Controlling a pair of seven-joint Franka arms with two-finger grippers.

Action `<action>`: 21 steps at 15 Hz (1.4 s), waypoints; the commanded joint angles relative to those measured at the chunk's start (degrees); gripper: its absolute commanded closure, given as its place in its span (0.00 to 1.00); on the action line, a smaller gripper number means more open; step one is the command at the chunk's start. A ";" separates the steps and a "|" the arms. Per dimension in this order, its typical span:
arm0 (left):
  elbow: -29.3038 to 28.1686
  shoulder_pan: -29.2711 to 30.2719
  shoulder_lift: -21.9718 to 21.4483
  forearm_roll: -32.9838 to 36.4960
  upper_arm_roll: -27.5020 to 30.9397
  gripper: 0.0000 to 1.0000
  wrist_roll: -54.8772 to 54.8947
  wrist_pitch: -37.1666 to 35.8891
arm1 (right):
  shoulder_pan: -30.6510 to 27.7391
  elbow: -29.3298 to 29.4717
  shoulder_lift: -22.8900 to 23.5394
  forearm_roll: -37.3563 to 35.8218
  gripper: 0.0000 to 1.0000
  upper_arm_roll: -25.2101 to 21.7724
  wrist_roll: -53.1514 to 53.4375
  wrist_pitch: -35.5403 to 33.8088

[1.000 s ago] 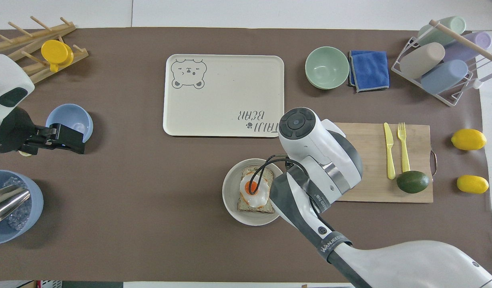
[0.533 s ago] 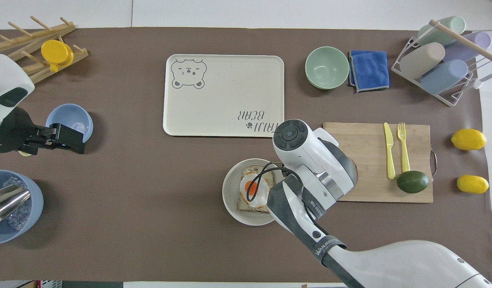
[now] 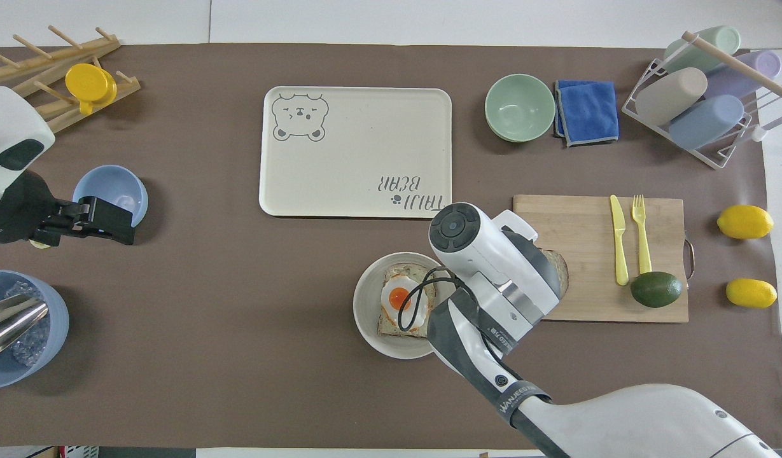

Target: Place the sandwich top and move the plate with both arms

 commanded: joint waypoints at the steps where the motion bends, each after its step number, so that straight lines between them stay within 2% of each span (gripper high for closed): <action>1: -1.63 0.11 -1.49 0.99 -0.11 0.00 0.37 0.76 | -0.57 -1.25 -0.99 -1.36 0.65 0.71 -0.61 -0.61; 2: -1.63 0.11 -1.49 0.99 -0.11 0.00 0.37 0.85 | -0.57 -1.16 -0.99 -1.36 0.89 1.06 -0.70 -1.23; 3: -1.63 0.11 -1.49 0.99 -0.11 0.00 0.37 0.76 | -0.57 -1.16 -0.99 -1.36 1.00 1.67 -0.61 -1.23; 6: -1.63 0.11 -1.49 0.99 -0.11 0.00 0.37 0.85 | -0.57 -0.29 -0.91 -1.36 1.00 2.11 -0.70 -2.10; 7: -1.63 0.11 -1.49 0.99 -0.11 0.00 0.37 0.76 | -0.65 1.54 -0.47 -1.36 1.00 3.68 -0.87 -3.50; 14: -1.63 0.11 -1.49 0.99 -0.03 0.00 0.37 0.85 | -0.39 21.41 6.12 -0.66 1.00 13.09 0.61 -18.27; 17: -1.63 0.11 -1.49 0.99 -0.11 0.00 0.37 0.85 | -2.23 19.16 6.13 -1.19 1.00 13.54 0.71 -16.10; 20: -1.63 0.11 -1.49 0.99 -0.11 0.00 0.37 0.85 | -2.76 15.19 4.99 -1.36 0.60 13.54 0.71 -12.67; 21: -1.63 0.11 -1.49 0.99 -0.11 0.00 0.37 0.76 | -2.85 15.01 4.98 -1.36 0.57 13.54 0.62 -12.05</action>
